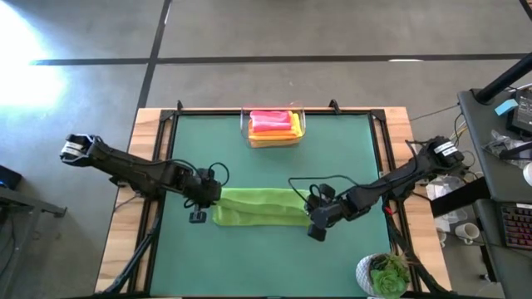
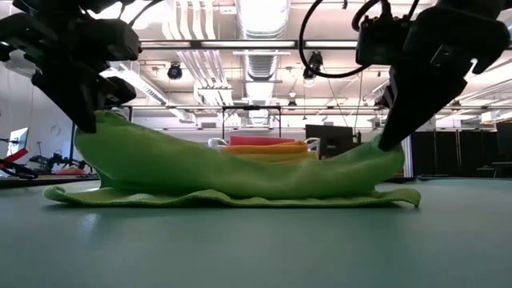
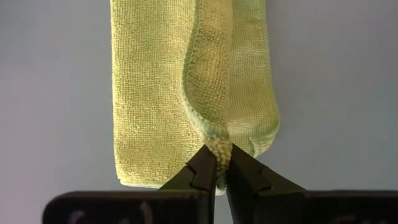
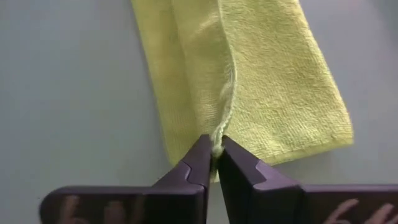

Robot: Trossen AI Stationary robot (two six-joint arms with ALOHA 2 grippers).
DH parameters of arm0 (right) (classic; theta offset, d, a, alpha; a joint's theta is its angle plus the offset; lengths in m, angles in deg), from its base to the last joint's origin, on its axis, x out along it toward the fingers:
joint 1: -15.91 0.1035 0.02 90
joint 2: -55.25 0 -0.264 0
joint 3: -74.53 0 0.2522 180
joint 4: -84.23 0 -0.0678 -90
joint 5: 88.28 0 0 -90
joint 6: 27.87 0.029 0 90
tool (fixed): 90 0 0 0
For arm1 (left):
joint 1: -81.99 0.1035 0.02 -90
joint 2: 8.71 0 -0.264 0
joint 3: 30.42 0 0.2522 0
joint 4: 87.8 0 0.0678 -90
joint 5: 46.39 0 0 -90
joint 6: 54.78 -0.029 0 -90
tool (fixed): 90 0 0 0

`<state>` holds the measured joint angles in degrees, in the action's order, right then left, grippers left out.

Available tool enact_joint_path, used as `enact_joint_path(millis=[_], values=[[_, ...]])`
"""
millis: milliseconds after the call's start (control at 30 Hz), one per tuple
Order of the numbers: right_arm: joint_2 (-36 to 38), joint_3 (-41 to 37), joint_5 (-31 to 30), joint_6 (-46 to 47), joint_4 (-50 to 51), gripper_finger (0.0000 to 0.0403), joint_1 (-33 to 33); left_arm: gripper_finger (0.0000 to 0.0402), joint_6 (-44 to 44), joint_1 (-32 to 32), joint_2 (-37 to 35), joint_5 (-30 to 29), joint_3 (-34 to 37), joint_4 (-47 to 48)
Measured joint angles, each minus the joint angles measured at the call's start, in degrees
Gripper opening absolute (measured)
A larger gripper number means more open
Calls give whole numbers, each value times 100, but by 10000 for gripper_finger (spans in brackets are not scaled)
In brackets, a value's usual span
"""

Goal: Fold microfiber towels
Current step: Fold the green microfiber towel

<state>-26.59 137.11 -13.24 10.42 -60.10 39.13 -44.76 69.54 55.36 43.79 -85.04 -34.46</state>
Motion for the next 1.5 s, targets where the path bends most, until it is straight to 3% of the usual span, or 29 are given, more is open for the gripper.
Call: enact_joint_path(millis=[167, 400, 567, 700, 867, 967, 1167, 1333, 1500], values=[[0, 0, -6, 225, 8, 65, 10, 34, 6, -7, 0, 203, 0, 4], [4, 116, 154, 218, 9, 128, 212, 109, 284, -7, 0, 744, -2, -1], [7, 244, 440, 323, 8, 151, 457, 152, 657, -11, -2, 988, -49, -5], [7, 251, 417, 543, 11, 154, 492, 161, 597, 0, 33, 935, -68, -131], [7, 251, -694, 529, 30, 143, 391, 162, 562, 27, 254, -207, -63, -668], [9, 254, -992, 526, 105, 136, 192, 162, 562, 125, 499, -648, -64, -742], [208, 254, -902, 460, 762, 127, -258, 162, 551, 429, 941, -675, -81, -803], [724, 254, -904, 216, 1556, 130, -620, 162, 22, 813, 927, -605, -137, -795], [1342, 254, -905, -91, 2022, 127, -988, 162, -321, 1343, 837, -71, -288, -889]])
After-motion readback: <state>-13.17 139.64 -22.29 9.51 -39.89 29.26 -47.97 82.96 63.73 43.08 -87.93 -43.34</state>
